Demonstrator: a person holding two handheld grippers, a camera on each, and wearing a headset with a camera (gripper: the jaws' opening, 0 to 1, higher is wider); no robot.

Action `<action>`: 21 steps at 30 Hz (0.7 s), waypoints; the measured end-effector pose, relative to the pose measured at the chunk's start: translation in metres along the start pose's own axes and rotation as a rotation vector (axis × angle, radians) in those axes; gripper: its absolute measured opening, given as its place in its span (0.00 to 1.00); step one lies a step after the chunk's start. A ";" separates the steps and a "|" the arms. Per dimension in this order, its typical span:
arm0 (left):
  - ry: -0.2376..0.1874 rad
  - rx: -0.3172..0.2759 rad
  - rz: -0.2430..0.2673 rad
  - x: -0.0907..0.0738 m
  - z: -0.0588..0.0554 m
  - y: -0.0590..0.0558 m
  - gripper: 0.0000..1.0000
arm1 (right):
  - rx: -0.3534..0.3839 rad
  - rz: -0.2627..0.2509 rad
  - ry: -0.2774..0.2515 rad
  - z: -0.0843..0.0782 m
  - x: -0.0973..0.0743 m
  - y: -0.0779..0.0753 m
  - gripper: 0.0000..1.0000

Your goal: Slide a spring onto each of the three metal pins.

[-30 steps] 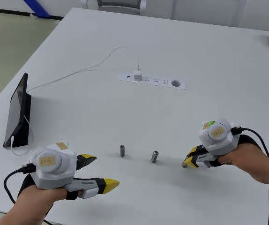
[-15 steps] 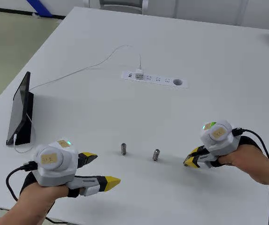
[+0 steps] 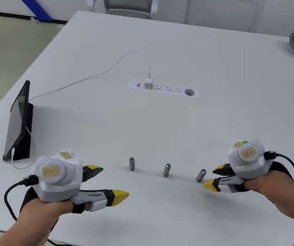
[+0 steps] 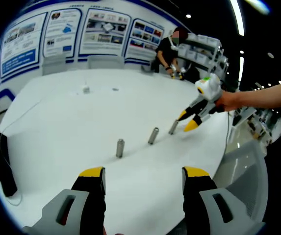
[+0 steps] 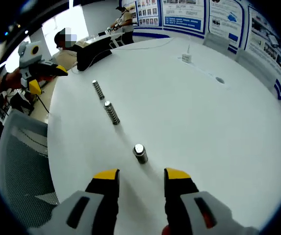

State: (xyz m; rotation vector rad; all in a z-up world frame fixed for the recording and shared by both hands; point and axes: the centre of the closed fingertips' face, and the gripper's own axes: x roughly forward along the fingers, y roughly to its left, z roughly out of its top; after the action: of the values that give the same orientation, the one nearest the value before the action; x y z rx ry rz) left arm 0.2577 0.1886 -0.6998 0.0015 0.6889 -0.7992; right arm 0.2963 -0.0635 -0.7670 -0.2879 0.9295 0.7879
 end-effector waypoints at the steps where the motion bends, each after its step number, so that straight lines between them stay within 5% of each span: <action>1: -0.003 -0.002 0.001 0.000 0.001 0.000 0.64 | 0.012 -0.009 -0.009 -0.002 -0.001 0.000 0.40; 7: -0.008 -0.018 0.007 -0.001 0.001 0.003 0.65 | 0.073 -0.044 -0.061 -0.015 -0.005 0.009 0.48; 15: -0.010 -0.028 0.007 -0.002 0.000 0.001 0.65 | 0.187 -0.057 -0.155 -0.010 -0.006 0.021 0.51; 21: -0.011 -0.028 0.008 -0.002 0.000 -0.001 0.65 | 0.204 -0.066 -0.198 -0.003 -0.009 0.027 0.53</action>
State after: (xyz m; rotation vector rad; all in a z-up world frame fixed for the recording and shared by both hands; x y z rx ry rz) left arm 0.2559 0.1893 -0.6988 -0.0256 0.6891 -0.7818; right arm 0.2724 -0.0510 -0.7583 -0.0599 0.8018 0.6426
